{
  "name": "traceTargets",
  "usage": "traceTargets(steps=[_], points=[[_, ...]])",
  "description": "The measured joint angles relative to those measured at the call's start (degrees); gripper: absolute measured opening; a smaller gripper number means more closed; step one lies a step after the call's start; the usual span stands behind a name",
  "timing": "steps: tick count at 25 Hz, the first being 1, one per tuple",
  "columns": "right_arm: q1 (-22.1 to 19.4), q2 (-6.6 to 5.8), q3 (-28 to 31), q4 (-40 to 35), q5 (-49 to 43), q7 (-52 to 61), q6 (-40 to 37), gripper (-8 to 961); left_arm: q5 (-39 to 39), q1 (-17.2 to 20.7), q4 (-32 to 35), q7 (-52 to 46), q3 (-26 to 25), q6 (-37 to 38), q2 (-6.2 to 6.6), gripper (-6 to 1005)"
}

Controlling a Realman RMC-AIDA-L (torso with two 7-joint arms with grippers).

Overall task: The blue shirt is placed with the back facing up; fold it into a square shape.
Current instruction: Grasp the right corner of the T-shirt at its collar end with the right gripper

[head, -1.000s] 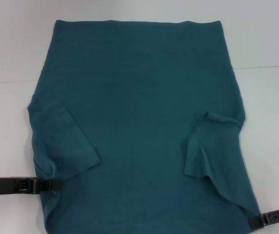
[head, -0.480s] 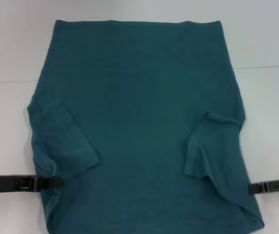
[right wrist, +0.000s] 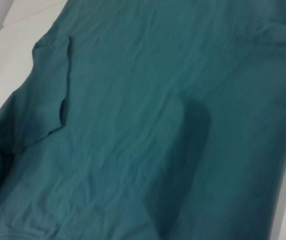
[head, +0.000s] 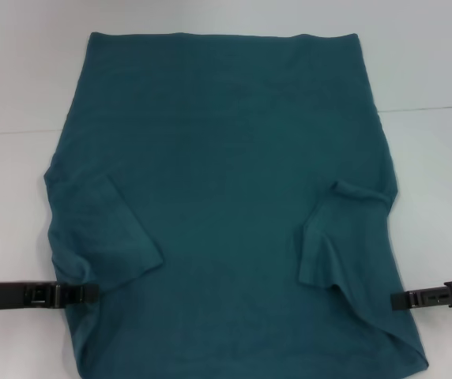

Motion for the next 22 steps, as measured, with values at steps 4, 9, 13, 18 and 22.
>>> traceTargets(steps=[4,9,13,18,22], points=[[0.3,0.35,-0.1,0.3,-0.8,0.2,1.1,883,0.0,0.0,0.0,0.0,0.0,-0.1,0.00,16],[0.7,1.03,-0.6,0.0,-2.1,0.5,1.9,882,0.0,-0.2,0.0,-0.1,0.0,-0.2,0.21,16],[1.0,1.14,-0.7,0.0,-2.2,0.8,2.0,882,0.0,-0.5,0.0,-0.1,-0.1,-0.3,0.35,16],[1.6,1.40,-1.5,0.0,-2.2,1.1,2.0,882,0.0,-0.7,-0.3,-0.1,0.0,-0.8,0.40,16],[1.9,1.47,-2.2,0.0,-2.2,1.7,2.0,883,0.0,-0.8,-0.8,-0.1,-0.1,-0.9,0.61,17]])
